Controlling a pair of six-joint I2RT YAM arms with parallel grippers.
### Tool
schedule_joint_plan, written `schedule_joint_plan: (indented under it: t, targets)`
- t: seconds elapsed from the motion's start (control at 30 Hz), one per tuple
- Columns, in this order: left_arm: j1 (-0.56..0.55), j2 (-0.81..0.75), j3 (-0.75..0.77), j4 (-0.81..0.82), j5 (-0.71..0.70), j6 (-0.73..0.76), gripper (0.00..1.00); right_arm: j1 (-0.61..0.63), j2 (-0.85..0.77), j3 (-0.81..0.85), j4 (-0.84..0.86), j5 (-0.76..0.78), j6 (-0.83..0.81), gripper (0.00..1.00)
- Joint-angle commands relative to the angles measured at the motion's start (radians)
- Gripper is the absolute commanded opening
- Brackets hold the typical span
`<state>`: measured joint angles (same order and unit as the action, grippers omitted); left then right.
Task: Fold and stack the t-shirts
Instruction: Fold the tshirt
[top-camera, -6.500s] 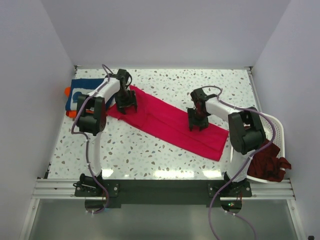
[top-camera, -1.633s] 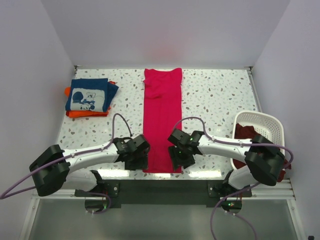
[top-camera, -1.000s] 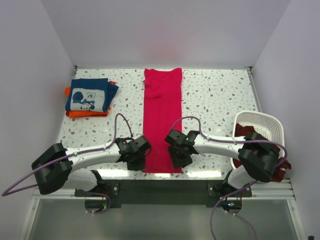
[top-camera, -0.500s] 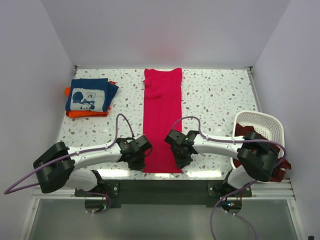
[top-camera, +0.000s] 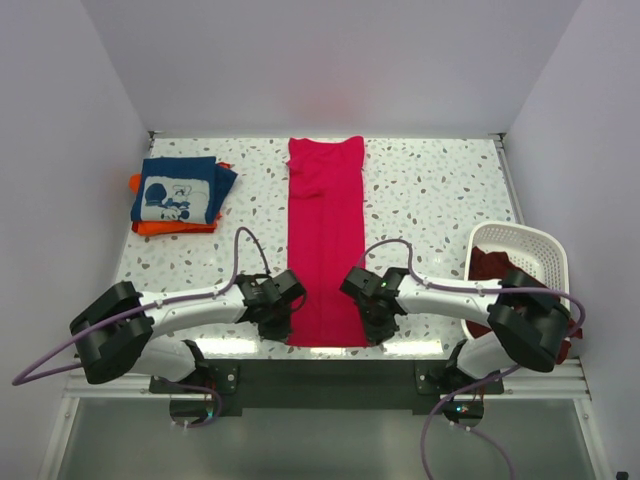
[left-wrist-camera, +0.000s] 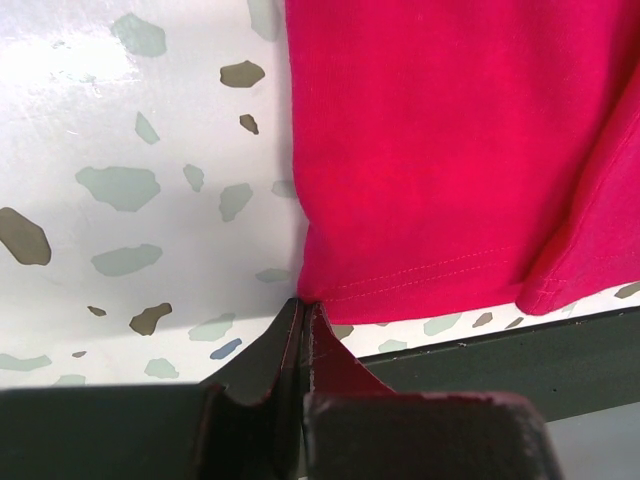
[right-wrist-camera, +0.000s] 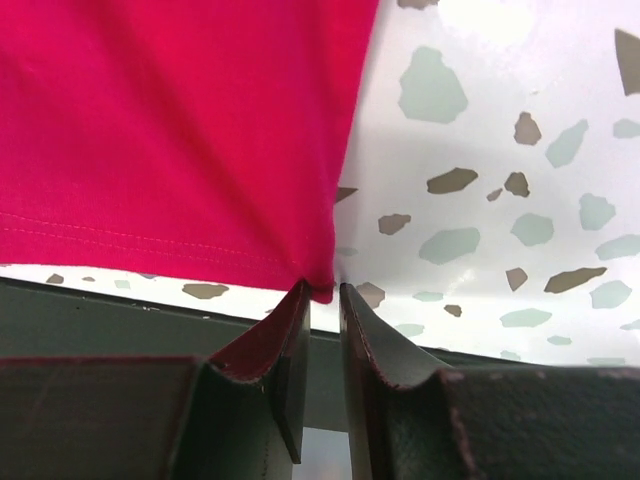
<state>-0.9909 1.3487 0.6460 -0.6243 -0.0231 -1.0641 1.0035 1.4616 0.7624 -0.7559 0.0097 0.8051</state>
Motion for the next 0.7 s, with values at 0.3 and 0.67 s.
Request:
schedule_joint_plan:
  t: [0.3, 0.67]
  targets:
    - [-0.022, -0.042, 0.015, -0.064, -0.02, -0.017, 0.0, 0.006, -0.096, 0.008, -0.053, 0.003, 0.028, 0.29]
    - [-0.02, -0.174, 0.064, -0.081, -0.017, -0.086, 0.48, -0.006, -0.129, -0.011, 0.065, -0.091, 0.075, 0.43]
